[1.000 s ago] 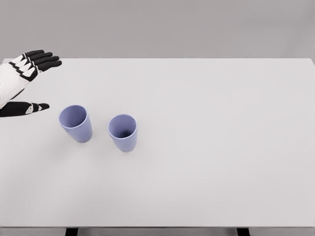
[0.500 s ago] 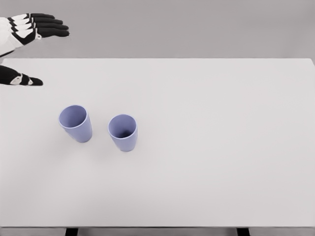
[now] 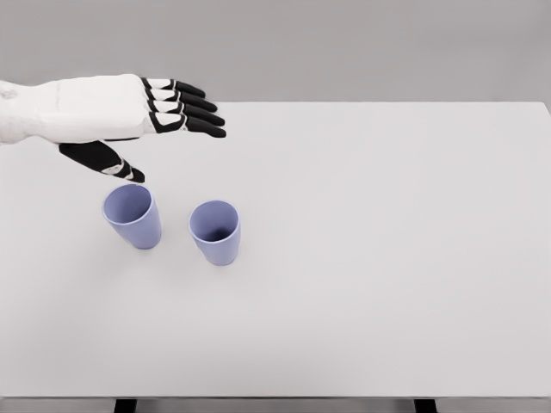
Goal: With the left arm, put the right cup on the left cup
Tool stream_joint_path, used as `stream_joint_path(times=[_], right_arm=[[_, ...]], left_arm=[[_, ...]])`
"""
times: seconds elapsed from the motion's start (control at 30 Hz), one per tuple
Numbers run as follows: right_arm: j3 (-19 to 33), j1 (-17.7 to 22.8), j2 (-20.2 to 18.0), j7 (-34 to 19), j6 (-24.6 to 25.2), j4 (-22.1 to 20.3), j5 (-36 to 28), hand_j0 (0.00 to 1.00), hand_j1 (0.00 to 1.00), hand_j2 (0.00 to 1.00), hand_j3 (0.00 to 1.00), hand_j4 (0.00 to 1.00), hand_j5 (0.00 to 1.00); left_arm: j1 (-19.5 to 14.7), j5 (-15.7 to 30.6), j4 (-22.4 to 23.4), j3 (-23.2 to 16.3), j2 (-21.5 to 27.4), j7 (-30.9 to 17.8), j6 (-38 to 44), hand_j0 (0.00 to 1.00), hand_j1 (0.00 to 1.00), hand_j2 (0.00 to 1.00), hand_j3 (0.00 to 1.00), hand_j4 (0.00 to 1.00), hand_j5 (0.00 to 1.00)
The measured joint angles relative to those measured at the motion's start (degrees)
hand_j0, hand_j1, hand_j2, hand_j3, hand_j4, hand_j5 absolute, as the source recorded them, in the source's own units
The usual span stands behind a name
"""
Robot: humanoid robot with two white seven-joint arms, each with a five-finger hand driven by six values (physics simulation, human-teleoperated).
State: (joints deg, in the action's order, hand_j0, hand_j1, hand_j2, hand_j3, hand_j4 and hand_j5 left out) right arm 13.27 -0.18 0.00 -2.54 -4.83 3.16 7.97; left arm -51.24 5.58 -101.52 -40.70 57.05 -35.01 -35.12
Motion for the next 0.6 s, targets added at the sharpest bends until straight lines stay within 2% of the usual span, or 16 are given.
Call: stream_joint_path(times=[0.17, 0.27, 0.43, 0.6], right_arm=[[0.00, 0.00, 0.00, 0.00, 0.00, 0.00, 0.02, 1.00, 1.00, 1.00, 1.00, 1.00, 1.00], [0.00, 0.00, 0.00, 0.00, 0.00, 0.00, 0.01, 1.00, 1.00, 1.00, 1.00, 1.00, 1.00], [0.00, 0.00, 0.00, 0.00, 0.00, 0.00, 0.01, 1.00, 1.00, 1.00, 1.00, 1.00, 1.00], [0.00, 0.00, 0.00, 0.00, 0.00, 0.00, 0.01, 1.00, 1.00, 1.00, 1.00, 1.00, 1.00]], left_arm=[[-9.65, -3.70, -0.06, -11.63, -1.29, -0.01, 0.03, 1.00, 1.00, 1.00, 1.00, 1.00, 1.00], [-13.36, -4.46, -0.07, -18.87, -2.45, -0.01, 0.01, 1.00, 1.00, 1.00, 1.00, 1.00, 1.00], [-17.41, -4.83, -0.02, -27.61, -3.75, -0.01, -0.02, 1.00, 1.00, 1.00, 1.00, 1.00, 1.00], [-18.99, -4.93, 0.00, -31.64, -4.63, -0.02, -0.04, 1.00, 1.00, 1.00, 1.00, 1.00, 1.00]])
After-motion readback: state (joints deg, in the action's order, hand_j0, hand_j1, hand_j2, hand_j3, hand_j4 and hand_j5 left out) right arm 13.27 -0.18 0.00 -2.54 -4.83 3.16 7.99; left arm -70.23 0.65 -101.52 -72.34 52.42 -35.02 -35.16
